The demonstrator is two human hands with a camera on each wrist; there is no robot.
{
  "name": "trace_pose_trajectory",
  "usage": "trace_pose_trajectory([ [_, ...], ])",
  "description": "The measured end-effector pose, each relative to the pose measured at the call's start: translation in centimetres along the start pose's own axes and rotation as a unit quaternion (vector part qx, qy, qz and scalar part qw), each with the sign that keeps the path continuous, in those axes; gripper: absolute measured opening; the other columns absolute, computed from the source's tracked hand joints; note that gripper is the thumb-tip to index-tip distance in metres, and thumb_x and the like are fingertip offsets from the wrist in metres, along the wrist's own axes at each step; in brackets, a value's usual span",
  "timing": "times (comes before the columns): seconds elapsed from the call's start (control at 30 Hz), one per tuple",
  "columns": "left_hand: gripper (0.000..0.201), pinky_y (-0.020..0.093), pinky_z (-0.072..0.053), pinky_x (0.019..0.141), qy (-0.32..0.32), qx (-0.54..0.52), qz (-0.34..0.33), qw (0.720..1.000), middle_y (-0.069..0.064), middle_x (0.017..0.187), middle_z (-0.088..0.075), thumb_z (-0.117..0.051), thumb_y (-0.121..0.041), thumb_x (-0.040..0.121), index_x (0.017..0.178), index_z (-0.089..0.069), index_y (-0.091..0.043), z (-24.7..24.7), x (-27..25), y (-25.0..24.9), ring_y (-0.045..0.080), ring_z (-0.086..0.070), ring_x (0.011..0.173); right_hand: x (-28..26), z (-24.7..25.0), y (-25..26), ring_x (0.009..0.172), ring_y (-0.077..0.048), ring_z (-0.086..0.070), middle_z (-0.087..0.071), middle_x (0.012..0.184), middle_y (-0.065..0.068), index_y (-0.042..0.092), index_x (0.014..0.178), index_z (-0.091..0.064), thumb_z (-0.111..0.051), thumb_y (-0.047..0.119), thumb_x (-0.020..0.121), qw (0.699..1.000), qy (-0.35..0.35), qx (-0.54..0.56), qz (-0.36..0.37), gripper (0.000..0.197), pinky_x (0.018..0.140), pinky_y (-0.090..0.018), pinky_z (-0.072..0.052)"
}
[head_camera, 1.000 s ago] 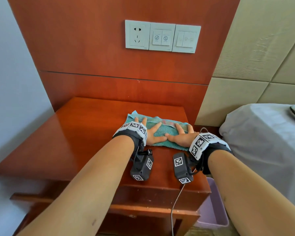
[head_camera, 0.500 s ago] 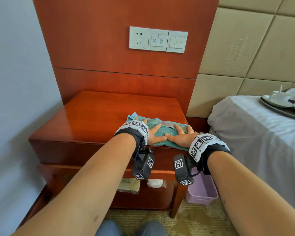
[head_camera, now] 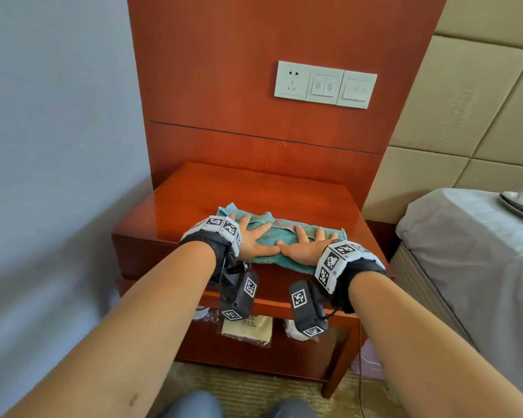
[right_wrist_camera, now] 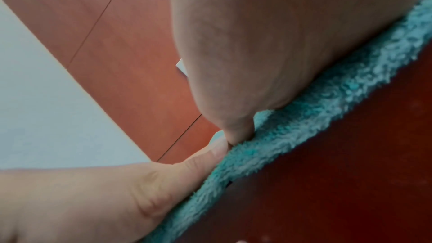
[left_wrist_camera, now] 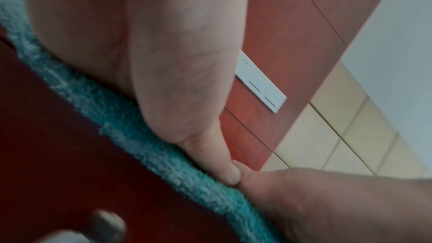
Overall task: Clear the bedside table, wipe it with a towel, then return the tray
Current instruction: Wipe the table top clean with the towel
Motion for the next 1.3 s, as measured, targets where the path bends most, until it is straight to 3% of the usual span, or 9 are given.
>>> trace_pose_trajectory([
  [0.27, 0.079, 0.056, 0.006, 0.117, -0.007, -0.032, 0.090, 0.995, 0.004, 0.162, 0.011, -0.026, -0.079, 0.083, 0.147, 0.010, -0.050, -0.1, -2.4, 14.2, 0.037, 0.014, 0.147, 0.3, -2.7, 14.2, 0.146, -0.039, 0.020, 0.013, 0.163, -0.003, 0.047, 0.152, -0.003, -0.032, 0.078, 0.082, 0.996, 0.013, -0.023, 0.085, 0.082, 0.116, -0.061, 0.005],
  [0.4, 0.084, 0.053, 0.008, 0.119, -0.013, -0.043, 0.096, 0.994, 0.005, 0.162, 0.009, -0.025, -0.080, 0.082, 0.150, 0.009, -0.044, -0.1, -2.3, 17.5, 0.034, 0.013, 0.148, 1.1, -3.4, 18.4, 0.146, -0.039, 0.021, 0.013, 0.163, -0.003, 0.045, 0.153, -0.006, -0.032, 0.076, 0.084, 0.994, 0.026, -0.021, 0.102, 0.079, 0.116, -0.060, 0.008],
  [0.5, 0.073, 0.052, 0.002, 0.119, -0.035, -0.092, 0.101, 0.990, 0.005, 0.163, 0.003, -0.029, -0.066, 0.092, 0.153, -0.001, -0.038, 0.5, -2.2, 18.7, 0.034, 0.007, 0.149, 2.4, -3.3, 20.6, 0.146, -0.039, 0.021, 0.013, 0.163, -0.001, 0.048, 0.151, -0.005, -0.030, 0.076, 0.084, 0.993, 0.025, -0.030, 0.115, 0.078, 0.115, -0.062, 0.007],
  [0.6, 0.070, 0.054, 0.000, 0.119, -0.037, -0.089, 0.115, 0.989, 0.004, 0.163, 0.004, -0.028, -0.065, 0.093, 0.152, -0.001, -0.039, 0.6, -1.2, 19.8, 0.035, 0.007, 0.149, 3.5, -3.1, 22.1, 0.146, -0.038, 0.021, 0.011, 0.163, 0.000, 0.050, 0.151, -0.006, -0.029, 0.075, 0.084, 0.990, 0.040, -0.036, 0.129, 0.074, 0.115, -0.063, 0.009],
  [0.7, 0.075, 0.055, 0.001, 0.119, -0.001, -0.038, 0.139, 0.990, 0.007, 0.162, 0.013, -0.020, -0.074, 0.088, 0.150, 0.011, -0.045, 0.9, 0.8, 21.3, 0.040, 0.007, 0.148, 4.9, -2.2, 23.1, 0.146, -0.036, 0.021, 0.011, 0.163, 0.001, 0.050, 0.151, -0.006, -0.031, 0.074, 0.086, 0.986, 0.057, -0.040, 0.149, 0.074, 0.114, -0.059, 0.010],
  [0.87, 0.083, 0.051, -0.010, 0.119, 0.025, -0.066, 0.163, 0.984, 0.008, 0.160, 0.021, -0.022, -0.080, 0.082, 0.148, 0.014, -0.046, 2.4, 5.2, 22.7, 0.043, -0.007, 0.146, 10.2, 0.0, 24.0, 0.146, -0.033, 0.023, 0.014, 0.163, 0.004, 0.053, 0.149, -0.003, -0.037, 0.077, 0.083, 0.983, 0.074, -0.033, 0.166, 0.079, 0.115, -0.057, 0.011],
  [1.03, 0.085, 0.051, -0.013, 0.117, 0.044, -0.056, 0.163, 0.984, 0.011, 0.158, 0.025, -0.025, -0.081, 0.081, 0.147, 0.016, -0.047, 4.9, 11.1, 23.0, 0.042, -0.007, 0.146, 16.7, 1.5, 24.2, 0.146, -0.032, 0.024, 0.010, 0.163, 0.006, 0.054, 0.148, -0.008, -0.039, 0.080, 0.078, 0.986, 0.078, -0.009, 0.148, 0.081, 0.117, -0.058, 0.010],
  [1.23, 0.091, 0.052, -0.012, 0.116, 0.064, -0.006, 0.157, 0.986, 0.014, 0.158, 0.023, -0.025, -0.086, 0.076, 0.147, 0.016, -0.046, 8.1, 17.8, 22.4, 0.043, -0.005, 0.147, 22.2, 3.5, 23.6, 0.146, -0.029, 0.025, 0.008, 0.163, 0.007, 0.054, 0.148, -0.011, -0.038, 0.074, 0.082, 0.989, 0.078, 0.038, 0.124, 0.074, 0.116, -0.059, 0.010],
  [1.3, 0.092, 0.050, -0.018, 0.115, 0.070, -0.003, 0.159, 0.985, 0.015, 0.158, 0.024, -0.026, -0.086, 0.076, 0.147, 0.017, -0.046, 8.8, 19.4, 21.8, 0.045, -0.010, 0.146, 23.6, 3.9, 23.1, 0.147, -0.027, 0.025, 0.007, 0.163, 0.009, 0.056, 0.147, -0.012, -0.036, 0.072, 0.080, 0.988, 0.082, 0.051, 0.117, 0.073, 0.115, -0.061, 0.010],
])
Point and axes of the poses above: each hand's wrist, its own x-axis towards the middle knuckle, its own z-axis out of the back of the hand, y = z × x, the point moved 10 cm from there along x, towards the middle knuckle
